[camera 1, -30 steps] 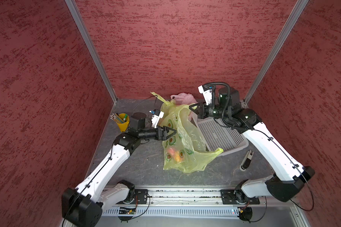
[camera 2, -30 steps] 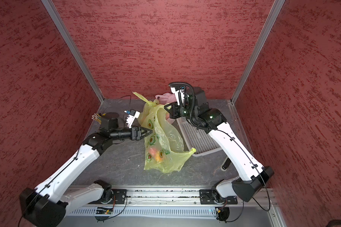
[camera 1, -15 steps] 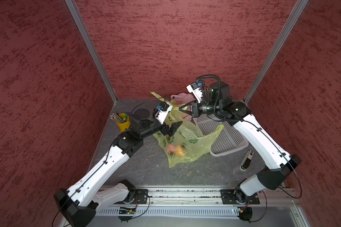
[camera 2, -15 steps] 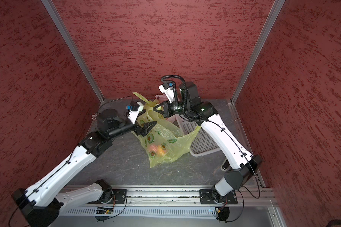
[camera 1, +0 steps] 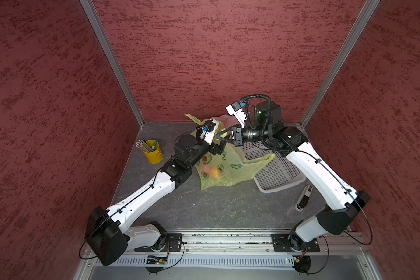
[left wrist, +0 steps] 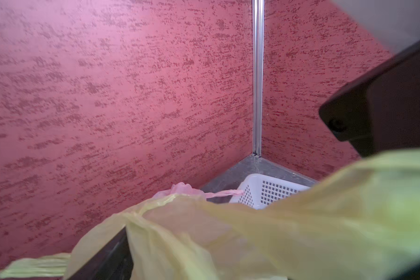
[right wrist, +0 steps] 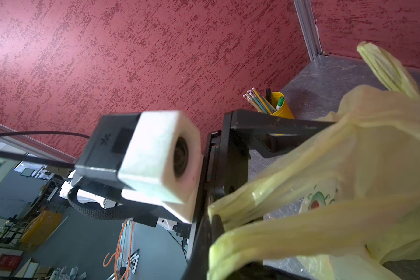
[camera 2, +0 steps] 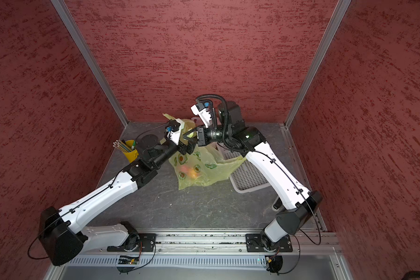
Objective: Place the peach into a plastic bag & tie a knot
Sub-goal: Adjust the plastic bag at the center of the board.
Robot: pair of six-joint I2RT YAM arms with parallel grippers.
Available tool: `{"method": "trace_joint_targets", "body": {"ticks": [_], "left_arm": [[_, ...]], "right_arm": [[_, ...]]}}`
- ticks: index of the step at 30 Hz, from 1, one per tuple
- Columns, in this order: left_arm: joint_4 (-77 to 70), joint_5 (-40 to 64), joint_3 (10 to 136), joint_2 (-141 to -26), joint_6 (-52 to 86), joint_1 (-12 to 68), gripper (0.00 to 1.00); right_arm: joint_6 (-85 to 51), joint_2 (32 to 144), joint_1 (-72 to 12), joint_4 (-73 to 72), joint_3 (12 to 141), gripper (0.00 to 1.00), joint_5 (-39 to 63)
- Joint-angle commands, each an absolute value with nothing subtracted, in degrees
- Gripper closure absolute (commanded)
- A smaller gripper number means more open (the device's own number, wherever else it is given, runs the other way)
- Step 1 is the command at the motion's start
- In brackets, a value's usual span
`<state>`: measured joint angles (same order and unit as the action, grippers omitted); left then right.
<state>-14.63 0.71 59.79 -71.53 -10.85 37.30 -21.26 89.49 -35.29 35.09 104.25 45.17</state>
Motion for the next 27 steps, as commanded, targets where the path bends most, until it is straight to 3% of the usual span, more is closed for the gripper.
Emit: {"method": "trace_joint_targets", "body": {"ticks": [1, 4, 5, 6, 10, 12, 19, 27], "left_arm": [[-17.27, -0.42, 60.90, -72.76, -11.33, 37.51, 0.23], [-18.00, -2.08, 59.90, -72.76, -11.60, 37.33, 0.46], [-17.74, -2.37, 59.65, -72.69, -11.79, 37.14, 0.48], [-16.62, -2.68, 59.59, -72.60, -11.75, 37.09, 0.45], [-14.21, -5.23, 55.12, -68.61, -10.97, 37.60, 0.07], [-15.78, -7.11, 49.99, -64.04, -10.49, 38.15, 0.01], [-12.29, -8.88, 43.67, -51.70, -11.57, 38.05, 0.00], [-11.51, -1.52, 53.39, -57.41, -16.73, 37.00, 0.00]], "right_arm": [[-21.56, 87.81, -35.73, 33.42, 103.21, 1.00, 46.88], [-21.47, 87.80, -35.69, 33.49, 103.03, 1.00, 46.67], [-21.60, 87.68, -35.69, 33.58, 103.14, 1.00, 45.92], [-21.78, 87.71, -35.68, 33.53, 103.31, 1.00, 44.95], [-21.82, 88.74, -35.59, 35.15, 105.86, 1.00, 42.50], [-21.54, 89.58, -35.57, 36.30, 107.45, 1.00, 41.71], [-20.96, 92.71, -35.59, 38.38, 110.55, 1.00, 43.31], [-21.68, 93.71, -35.77, 38.51, 111.34, 1.00, 45.64]]}}
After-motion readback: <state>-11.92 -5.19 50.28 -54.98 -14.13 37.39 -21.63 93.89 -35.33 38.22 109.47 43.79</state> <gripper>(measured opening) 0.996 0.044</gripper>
